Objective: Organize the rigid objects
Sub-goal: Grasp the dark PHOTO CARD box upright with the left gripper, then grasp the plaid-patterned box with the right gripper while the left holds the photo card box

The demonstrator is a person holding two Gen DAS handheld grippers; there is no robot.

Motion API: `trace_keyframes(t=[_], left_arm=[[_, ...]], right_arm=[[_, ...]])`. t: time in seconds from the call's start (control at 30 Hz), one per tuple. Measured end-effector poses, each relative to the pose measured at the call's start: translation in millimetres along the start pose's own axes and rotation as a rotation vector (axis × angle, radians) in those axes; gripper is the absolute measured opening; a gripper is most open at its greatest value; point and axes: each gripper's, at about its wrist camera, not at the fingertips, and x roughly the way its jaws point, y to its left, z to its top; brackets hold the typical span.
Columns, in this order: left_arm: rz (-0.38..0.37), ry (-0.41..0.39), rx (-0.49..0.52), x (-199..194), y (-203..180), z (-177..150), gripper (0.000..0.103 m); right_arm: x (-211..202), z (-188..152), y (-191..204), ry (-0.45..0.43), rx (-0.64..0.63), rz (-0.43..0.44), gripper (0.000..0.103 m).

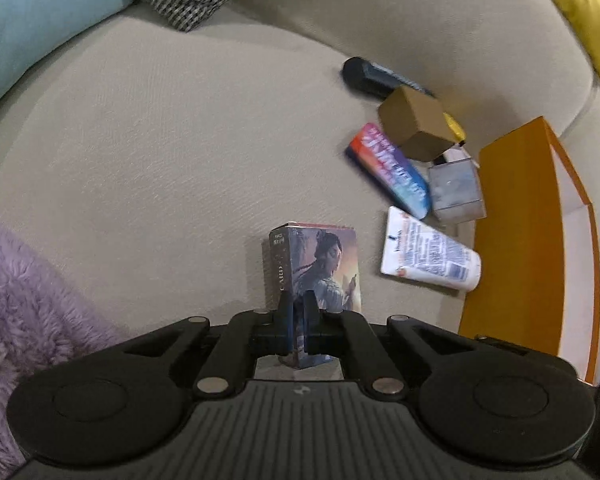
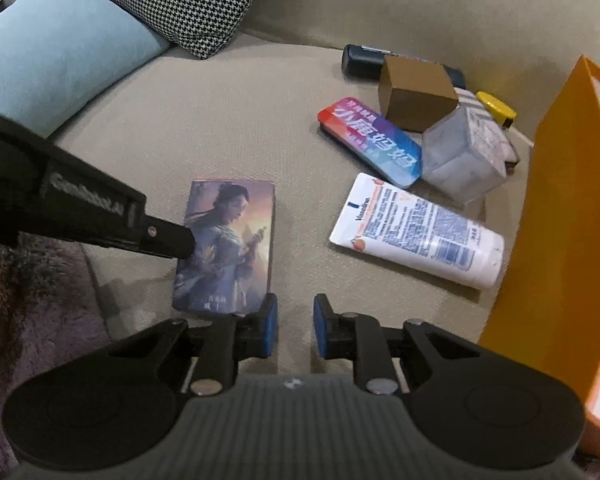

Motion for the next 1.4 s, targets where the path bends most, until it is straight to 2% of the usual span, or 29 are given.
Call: trace_keyframes(t=[0.07,0.13,0.23,0.27,0.3,0.4,0.47,0.63,0.73,0.8,0.87,0.97,1.03,1.1,1.23,1.4], left_arm=[[0.008,0.006,0.000,5,-2,1,0.004],[0.021,0.036,-0.027,12,3,2,0.010],[-0.003,0.035,-0.046,18,7,1,0.031],[0.002,0.036,-0.041,21,6,0,0.045],[-0.003,0.038,-0.041,24,7,0,0.052],[-0.074,0.050,-0.074,35,14,-2,0.055],[-0.088,0.042,-0.072,38,15,-2,0.057],[-0.104,0.032,-0.067,40,17,-2,0.056],[-0.094,0.030,-0.075,32,16,-1,0.046],[-0.090,0.018,-0.064,25,13,0,0.035],[-0.083,0.010,-0.030,16,4,0,0.030],[-0.096,0.002,0.019,5,-12,0,0.024],[-0.116,0.004,0.046,2,-21,0,0.024],[-0.099,0.002,0.083,5,-30,0,0.024],[-0.120,0.015,0.090,17,-38,2,0.027],[-0.074,0.017,0.133,24,-46,3,0.030]], right_arm=[[4,1,-4,0.014,0.035,0.006,0.021],[7,1,-6,0.020,0.056,0.013,0.021],[1,3,-1,-0.005,0.041,0.006,0.021],[-1,4,0,-0.017,0.034,0.001,0.021],[-3,4,1,-0.027,0.031,-0.002,0.021],[1,5,-1,-0.020,0.041,-0.003,0.021],[4,5,-2,-0.011,0.052,0.000,0.020],[8,5,-1,-0.005,0.049,-0.008,0.017],[5,5,1,-0.016,0.046,-0.016,0.017],[-1,6,1,-0.031,0.039,-0.017,0.017],[-4,5,2,-0.031,0.043,0.019,0.018],[-8,3,5,-0.052,0.019,-0.017,0.018],[-7,3,0,-0.050,0.028,-0.033,0.018],[-5,3,-8,-0.030,0.067,-0.022,0.018],[-4,1,-13,-0.018,0.093,-0.022,0.018],[-5,1,-19,-0.017,0.103,-0.007,0.018]])
